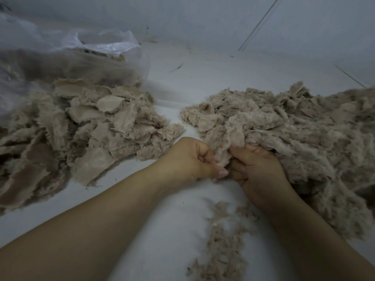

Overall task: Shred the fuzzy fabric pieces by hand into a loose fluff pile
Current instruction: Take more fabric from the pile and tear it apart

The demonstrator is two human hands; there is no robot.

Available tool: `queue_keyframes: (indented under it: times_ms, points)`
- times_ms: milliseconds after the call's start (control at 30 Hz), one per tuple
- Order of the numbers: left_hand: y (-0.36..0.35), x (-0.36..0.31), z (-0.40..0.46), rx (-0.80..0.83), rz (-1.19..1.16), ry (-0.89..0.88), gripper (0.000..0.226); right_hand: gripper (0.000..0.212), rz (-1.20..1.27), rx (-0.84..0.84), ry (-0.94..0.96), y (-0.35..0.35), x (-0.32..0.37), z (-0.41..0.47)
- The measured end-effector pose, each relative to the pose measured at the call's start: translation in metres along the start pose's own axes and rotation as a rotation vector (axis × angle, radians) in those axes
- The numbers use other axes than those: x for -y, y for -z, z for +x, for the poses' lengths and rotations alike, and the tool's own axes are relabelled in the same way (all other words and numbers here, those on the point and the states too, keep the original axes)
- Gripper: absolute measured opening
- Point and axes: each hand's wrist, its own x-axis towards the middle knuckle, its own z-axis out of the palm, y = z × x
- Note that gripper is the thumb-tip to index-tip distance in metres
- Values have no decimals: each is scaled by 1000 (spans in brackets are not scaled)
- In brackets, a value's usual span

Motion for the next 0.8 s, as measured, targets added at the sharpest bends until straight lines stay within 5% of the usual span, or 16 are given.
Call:
queue_keyframes:
  times_ms: [167, 300, 400, 433, 533, 633, 700, 800]
  points:
    - [12, -6, -8, 322, 294, -34, 19, 53, -22, -21, 26, 2, 0, 2]
    - [12, -11, -12, 412, 332, -72, 40, 33, -70, -26, 32, 5, -3, 3]
    - [0, -6, -6, 17, 190, -91, 54, 7, -59, 26, 6, 4, -4, 0]
    - [-4, -4, -4, -100, 156, -116, 55, 23, -55, 44, 5, 4, -3, -1]
    - [-14, 2, -2, -165, 90, -182, 45, 59, -119, 3, 5, 2, -2, 1]
    - [-14, 8, 1, -345, -40, -219, 34, 35, -129, -2, 16, 2, -1, 3]
    - [-4, 6, 1, -549, 37, -324, 28, 19, -115, 2, 24, 3, -2, 4]
    - [24, 11, 2, -766, 417, -358, 26, 24, -116, -23, 5, 2, -1, 4]
